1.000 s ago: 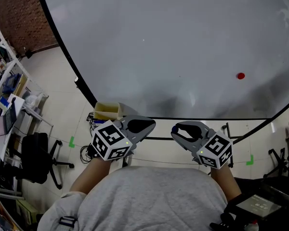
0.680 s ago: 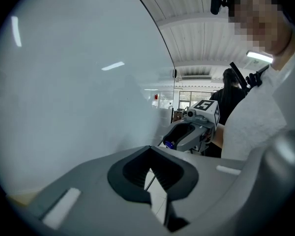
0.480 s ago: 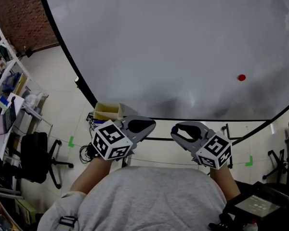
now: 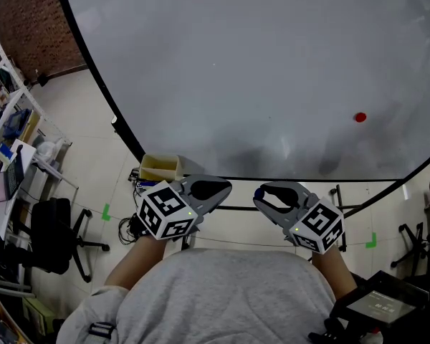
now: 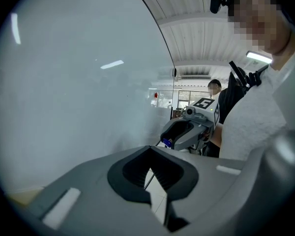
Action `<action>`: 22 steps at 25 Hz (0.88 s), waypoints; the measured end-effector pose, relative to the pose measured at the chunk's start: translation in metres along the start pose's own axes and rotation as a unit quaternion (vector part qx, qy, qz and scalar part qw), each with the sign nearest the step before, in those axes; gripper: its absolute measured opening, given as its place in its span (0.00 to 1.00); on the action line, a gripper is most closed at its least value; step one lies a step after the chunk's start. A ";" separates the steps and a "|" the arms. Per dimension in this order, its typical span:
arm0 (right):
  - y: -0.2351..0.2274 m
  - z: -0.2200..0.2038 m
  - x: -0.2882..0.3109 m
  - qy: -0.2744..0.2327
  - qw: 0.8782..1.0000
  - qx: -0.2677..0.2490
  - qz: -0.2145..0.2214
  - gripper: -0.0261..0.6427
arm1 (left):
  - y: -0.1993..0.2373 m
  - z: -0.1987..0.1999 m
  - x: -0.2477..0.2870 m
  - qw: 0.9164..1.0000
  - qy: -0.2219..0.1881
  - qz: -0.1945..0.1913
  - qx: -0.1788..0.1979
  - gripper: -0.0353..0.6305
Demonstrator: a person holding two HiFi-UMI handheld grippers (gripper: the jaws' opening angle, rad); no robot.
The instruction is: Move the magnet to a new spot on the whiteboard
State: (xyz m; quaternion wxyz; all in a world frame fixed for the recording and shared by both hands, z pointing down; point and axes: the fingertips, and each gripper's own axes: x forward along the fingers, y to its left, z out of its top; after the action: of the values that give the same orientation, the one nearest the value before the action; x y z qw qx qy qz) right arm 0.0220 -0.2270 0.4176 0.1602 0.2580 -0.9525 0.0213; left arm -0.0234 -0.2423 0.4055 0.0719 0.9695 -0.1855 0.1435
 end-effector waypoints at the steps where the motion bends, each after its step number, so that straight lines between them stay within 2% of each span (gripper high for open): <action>1: -0.001 0.002 -0.001 -0.003 1.000 -0.004 -0.002 0.23 | 0.000 -0.001 0.000 1.000 0.000 0.001 -0.001 0.03; 3: -0.004 0.011 -0.005 -0.012 1.000 -0.021 -0.012 0.23 | 0.001 -0.001 -0.001 1.000 0.001 0.001 -0.003 0.03; 6: -0.015 0.030 -0.012 -0.016 0.996 -0.075 -0.044 0.23 | 0.000 -0.001 -0.001 1.000 0.002 0.000 -0.004 0.03; 9: -0.024 0.053 -0.016 -0.016 0.988 -0.134 -0.074 0.23 | -0.004 -0.002 0.001 1.000 0.003 -0.005 -0.006 0.03; 12: -0.033 0.080 -0.020 -0.026 0.975 -0.192 -0.106 0.23 | -0.009 -0.005 0.005 1.000 0.005 -0.011 -0.009 0.03; 15: -0.045 0.104 -0.019 -0.022 0.956 -0.254 -0.143 0.23 | -0.011 -0.006 0.007 1.000 0.008 -0.014 -0.010 0.03; 19: -0.067 0.126 -0.011 0.010 0.927 -0.318 -0.198 0.23 | -0.011 -0.003 0.005 1.000 0.005 -0.017 -0.015 0.03; 22: -0.085 0.140 -0.010 0.028 0.894 -0.366 -0.256 0.23 | -0.013 -0.003 0.005 1.000 0.004 -0.018 -0.019 0.03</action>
State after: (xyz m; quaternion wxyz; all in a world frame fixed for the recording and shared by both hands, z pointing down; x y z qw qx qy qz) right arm 0.0315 -0.3131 0.2777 0.2703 0.4152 -0.7889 -0.3637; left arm -0.0152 -0.2317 0.4086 0.0933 0.9704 -0.1708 0.1430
